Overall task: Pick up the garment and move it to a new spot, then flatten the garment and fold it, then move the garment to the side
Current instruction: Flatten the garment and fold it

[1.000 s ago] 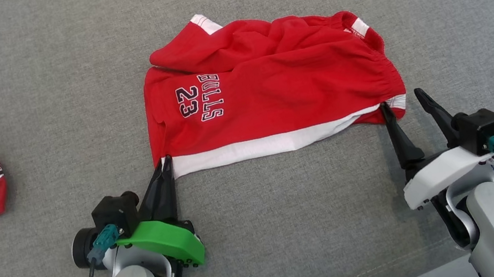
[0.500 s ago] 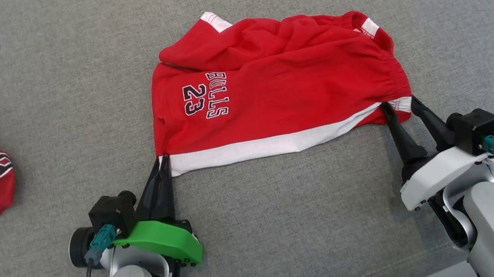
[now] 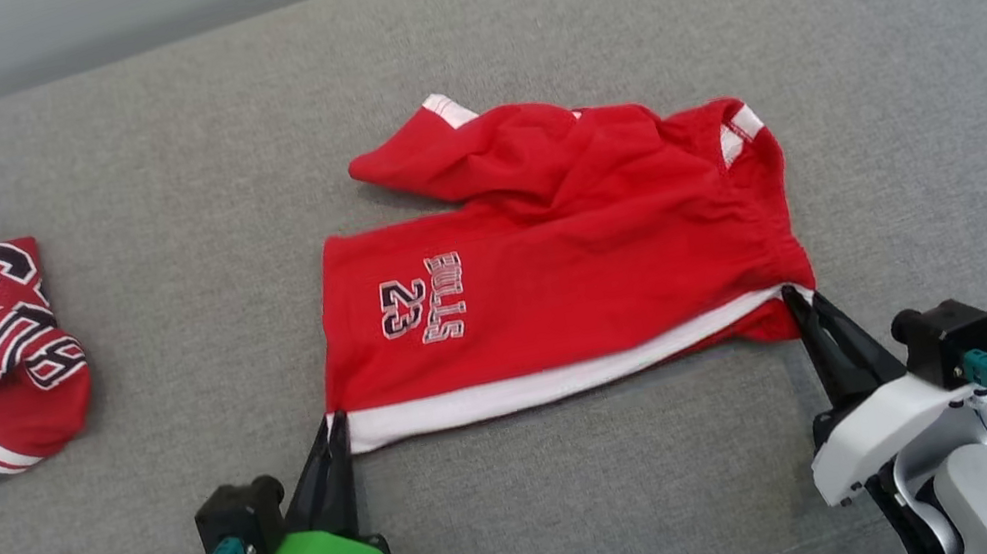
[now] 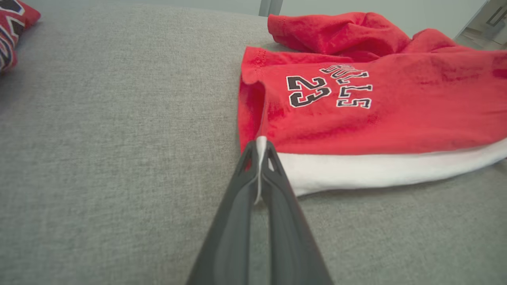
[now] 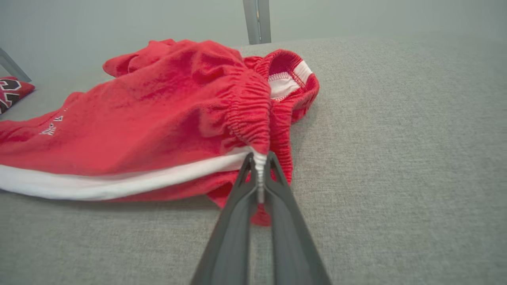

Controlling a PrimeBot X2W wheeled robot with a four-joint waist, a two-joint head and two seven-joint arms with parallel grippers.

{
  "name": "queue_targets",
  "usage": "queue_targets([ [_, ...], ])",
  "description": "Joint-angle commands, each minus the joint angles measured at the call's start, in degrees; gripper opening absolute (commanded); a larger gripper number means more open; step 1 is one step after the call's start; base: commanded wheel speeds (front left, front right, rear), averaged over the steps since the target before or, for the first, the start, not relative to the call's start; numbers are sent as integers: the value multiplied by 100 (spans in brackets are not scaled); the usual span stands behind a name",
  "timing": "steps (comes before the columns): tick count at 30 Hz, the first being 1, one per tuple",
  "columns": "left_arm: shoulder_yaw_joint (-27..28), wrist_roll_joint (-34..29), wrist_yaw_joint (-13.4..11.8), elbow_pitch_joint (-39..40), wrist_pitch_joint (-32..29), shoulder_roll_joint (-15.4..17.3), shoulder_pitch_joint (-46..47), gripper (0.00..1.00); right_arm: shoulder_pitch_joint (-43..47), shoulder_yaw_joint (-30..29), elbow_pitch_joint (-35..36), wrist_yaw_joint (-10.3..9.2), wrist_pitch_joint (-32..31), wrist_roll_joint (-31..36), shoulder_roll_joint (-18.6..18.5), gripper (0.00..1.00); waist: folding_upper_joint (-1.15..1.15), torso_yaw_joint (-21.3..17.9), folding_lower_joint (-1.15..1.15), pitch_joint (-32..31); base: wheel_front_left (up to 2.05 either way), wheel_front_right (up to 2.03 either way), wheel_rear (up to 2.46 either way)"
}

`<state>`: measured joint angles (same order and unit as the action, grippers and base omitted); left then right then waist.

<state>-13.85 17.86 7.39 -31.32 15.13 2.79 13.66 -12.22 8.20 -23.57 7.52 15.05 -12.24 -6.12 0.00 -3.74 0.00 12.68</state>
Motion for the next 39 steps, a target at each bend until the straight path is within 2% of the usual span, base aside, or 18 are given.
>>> queue_targets([
  [1,22,18,15,-12,2,20,-179,0,157,8,-6,-6,20,-43,2,0,0,126,0,-726,0,0,0],
  [7,-64,11,15,6,2,30,-639,0,580,-129,68,-6,20,-123,38,0,0,398,0,-1295,0,0,0],
  [13,-37,40,15,133,2,67,-885,0,777,-228,170,-6,20,-98,54,0,0,567,0,-1329,0,0,0],
  [18,-110,20,15,219,2,94,-817,0,733,-250,178,-7,20,-81,40,0,0,635,0,-1072,0,0,0],
  [23,-425,17,15,302,2,195,-65,0,175,-233,158,-6,20,-140,-45,0,0,646,0,-282,0,0,0],
  [27,-719,54,15,238,3,391,1039,0,-773,13,39,-6,19,-59,-303,0,0,668,0,389,0,0,0],
  [32,-1053,11,15,-12,2,836,3031,0,-2854,419,-325,-7,19,155,-764,0,0,674,0,1036,0,0,0],
  [36,-1326,-143,15,-369,2,1222,4847,0,-4690,238,-772,-8,19,292,-1082,0,0,765,0,1229,0,0,0],
  [39,-1494,-307,6,-624,2,1389,5976,0,-5725,137,-1093,-8,19,591,-1242,0,0,820,0,1147,0,0,0],
])
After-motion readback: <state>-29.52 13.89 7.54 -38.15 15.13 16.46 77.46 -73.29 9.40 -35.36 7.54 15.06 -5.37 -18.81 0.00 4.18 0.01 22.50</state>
